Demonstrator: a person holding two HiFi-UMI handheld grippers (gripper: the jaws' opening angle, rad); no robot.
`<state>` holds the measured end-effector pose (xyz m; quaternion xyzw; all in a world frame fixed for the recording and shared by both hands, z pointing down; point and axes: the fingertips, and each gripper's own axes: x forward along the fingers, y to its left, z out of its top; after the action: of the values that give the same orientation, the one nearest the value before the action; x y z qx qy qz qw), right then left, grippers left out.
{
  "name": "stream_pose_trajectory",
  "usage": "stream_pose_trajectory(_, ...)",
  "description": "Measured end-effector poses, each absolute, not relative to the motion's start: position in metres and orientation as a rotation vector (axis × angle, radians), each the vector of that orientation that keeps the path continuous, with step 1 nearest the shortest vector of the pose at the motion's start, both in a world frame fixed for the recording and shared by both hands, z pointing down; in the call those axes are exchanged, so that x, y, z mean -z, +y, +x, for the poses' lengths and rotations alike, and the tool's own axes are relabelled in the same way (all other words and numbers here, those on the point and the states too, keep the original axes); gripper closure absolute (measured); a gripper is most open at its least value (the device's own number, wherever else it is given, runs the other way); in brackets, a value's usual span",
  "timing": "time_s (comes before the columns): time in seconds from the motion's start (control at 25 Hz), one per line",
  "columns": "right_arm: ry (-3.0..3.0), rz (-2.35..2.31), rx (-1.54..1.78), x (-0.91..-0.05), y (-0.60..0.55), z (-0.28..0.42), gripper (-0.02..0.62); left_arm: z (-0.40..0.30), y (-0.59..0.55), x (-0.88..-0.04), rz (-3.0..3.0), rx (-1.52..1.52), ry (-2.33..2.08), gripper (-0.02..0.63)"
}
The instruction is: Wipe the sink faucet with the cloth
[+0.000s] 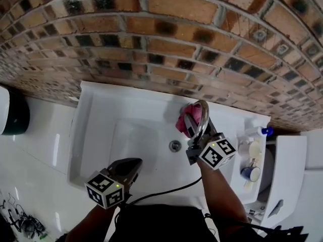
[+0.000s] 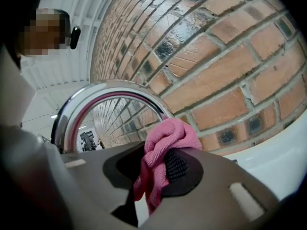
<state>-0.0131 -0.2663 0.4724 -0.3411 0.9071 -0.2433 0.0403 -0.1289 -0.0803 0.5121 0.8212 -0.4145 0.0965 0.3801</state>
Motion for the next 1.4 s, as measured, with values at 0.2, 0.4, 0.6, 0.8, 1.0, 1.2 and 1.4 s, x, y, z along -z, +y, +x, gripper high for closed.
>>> stream_pose_trajectory(0.2,2.867,-0.996,0.527,-0.447,-0.260,-0.012,0.501,-0.131,-0.076,-0.509,2.102,-0.240,-1.074,0.600)
stream_pose_trajectory(0.4,2.947,-1.003,0.335,-0.429,-0.250,0.000,0.502,-0.126,-0.067,-0.505,2.113,-0.233,-1.079,0.600)
stream_pose_trajectory(0.6,3.077,-0.967,0.154,-0.421,-0.233,0.009,0.502,-0.118,-0.056,-0.501,2.115,-0.224,-1.083,0.600)
stream_pose_trajectory(0.8,3.199,-0.932,-0.092,-0.421,-0.208,0.017,0.503,-0.110,-0.047,-0.495,2.130,-0.213,-1.086,0.600)
stream_pose_trajectory(1.0,3.256,-0.860,-0.275,-0.424,-0.177,0.016,0.502,-0.105,-0.033,-0.494,2.142,-0.214,-1.086,0.600)
stream_pose_trajectory(1.2,3.266,-0.873,-0.213,-0.433,-0.157,0.017,0.502,-0.100,-0.020,-0.491,2.157,-0.213,-1.082,0.600)
stream_pose_trajectory(1.4,3.352,-0.864,-0.176,-0.458,-0.135,0.014,0.502,-0.099,-0.007,-0.490,2.164,-0.222,-1.073,0.600)
